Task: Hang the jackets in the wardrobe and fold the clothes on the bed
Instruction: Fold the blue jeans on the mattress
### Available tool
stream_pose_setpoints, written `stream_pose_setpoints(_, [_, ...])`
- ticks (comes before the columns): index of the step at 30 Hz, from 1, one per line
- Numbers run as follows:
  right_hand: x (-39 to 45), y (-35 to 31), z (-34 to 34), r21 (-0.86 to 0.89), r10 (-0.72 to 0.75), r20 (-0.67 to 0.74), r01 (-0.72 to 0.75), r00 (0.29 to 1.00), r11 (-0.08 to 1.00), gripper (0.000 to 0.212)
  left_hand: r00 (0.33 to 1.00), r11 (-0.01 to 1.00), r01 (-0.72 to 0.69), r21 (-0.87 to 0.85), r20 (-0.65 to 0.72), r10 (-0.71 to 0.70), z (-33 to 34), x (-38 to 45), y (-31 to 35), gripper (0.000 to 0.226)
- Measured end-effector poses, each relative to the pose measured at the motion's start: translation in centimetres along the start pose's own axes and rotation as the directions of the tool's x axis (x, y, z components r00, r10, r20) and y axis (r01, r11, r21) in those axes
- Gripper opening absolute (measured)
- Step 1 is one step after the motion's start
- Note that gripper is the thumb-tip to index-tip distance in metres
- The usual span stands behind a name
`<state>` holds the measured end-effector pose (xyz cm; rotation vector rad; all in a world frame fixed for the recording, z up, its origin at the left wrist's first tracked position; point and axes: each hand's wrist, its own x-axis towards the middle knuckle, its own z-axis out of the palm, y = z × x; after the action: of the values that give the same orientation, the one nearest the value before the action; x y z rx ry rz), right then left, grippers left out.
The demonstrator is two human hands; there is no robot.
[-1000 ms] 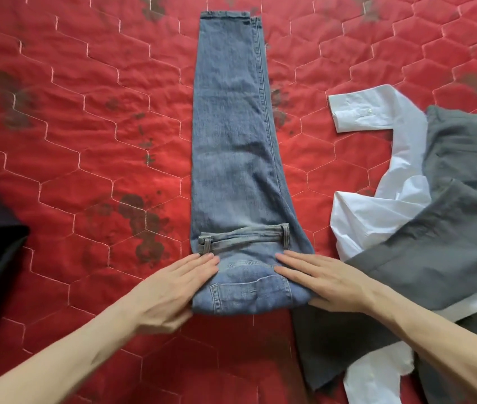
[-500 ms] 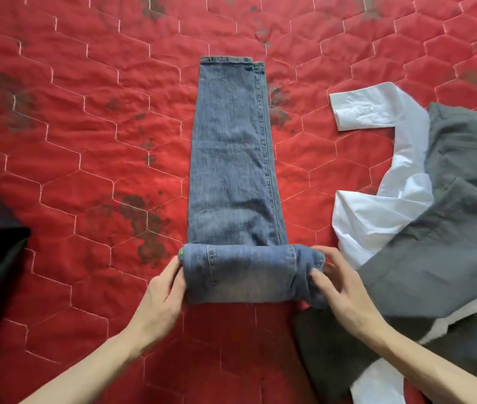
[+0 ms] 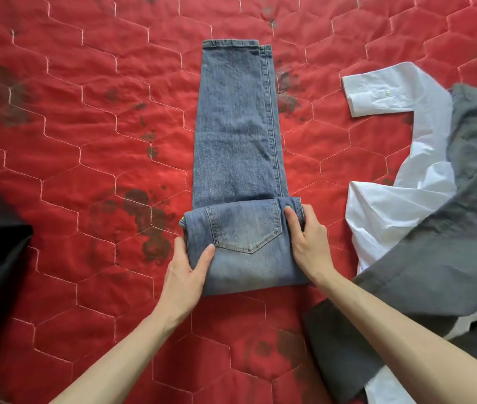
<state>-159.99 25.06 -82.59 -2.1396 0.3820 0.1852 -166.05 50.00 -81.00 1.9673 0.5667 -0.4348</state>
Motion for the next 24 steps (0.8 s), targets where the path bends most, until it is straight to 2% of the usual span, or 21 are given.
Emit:
stream_pose_setpoints(5, [-0.3, 0.1, 1.6, -0.257, 0.117, -0.096, -0.138, 0.988, 0.956, 0.039, 0.995, 0.995, 0.051, 0.084, -0.091, -0.044, 0.9, 1.5, 0.2, 0.045])
stream_pose_setpoints(6, [-0.7, -0.2, 1.6, -0.305, 0.09, -0.132, -0.127, 0.987, 0.944, 0.04, 0.991, 0.991, 0.081, 0.105, -0.112, -0.069, 1.2, 1.4, 0.4, 0.045])
stream_pose_setpoints(8, [-1.2, -0.4, 1.2, -0.383, -0.13, -0.179, 0.053, 0.975, 0.922, 0.051, 0.976, 0.978, 0.113, 0.177, -0.205, -0.075, 1.7, 0.8, 1.2, 0.047])
stream_pose_setpoints(9, [-1.3, -0.1, 0.9, -0.444, -0.279, -0.152, 0.187, 0.948, 0.876, 0.057, 0.961, 0.969, 0.062, 0.241, -0.278, 0.007, 1.9, 0.4, 1.5, 0.055])
stream_pose_setpoints(11, [-1.6, 0.9, 0.4, -0.523, -0.501, 0.038, 0.444, 0.865, 0.728, 0.06, 0.899, 0.875, -0.127, 0.467, -0.319, 0.3, 2.3, 0.1, 1.5, 0.066])
stream_pose_setpoints(13, [-1.9, 1.8, 0.3, -0.502, -0.531, 0.219, 0.562, 0.818, 0.658, 0.061, 0.839, 0.682, -0.316, 0.659, -0.142, 0.526, 2.3, 0.8, 1.1, 0.063])
stream_pose_setpoints(15, [-2.4, 3.0, 0.6, -0.466, -0.463, 0.274, 0.538, 0.843, 0.703, 0.065, 0.811, 0.529, -0.428, 0.733, 0.053, 0.582, 2.4, 1.8, 0.4, 0.064])
stream_pose_setpoints(18, [-2.5, 3.9, 1.4, -0.488, -0.397, 0.257, 0.473, 0.881, 0.734, 0.069, 0.835, 0.458, -0.455, 0.763, 0.187, 0.518, 2.3, 3.1, -0.4, 0.071])
stream_pose_setpoints(24, [-2.0, 3.7, 1.4, -0.53, -0.361, 0.304, 0.471, 0.882, 0.705, 0.075, 0.847, 0.428, -0.461, 0.778, 0.241, 0.474, 1.9, 3.6, -0.3, 0.081])
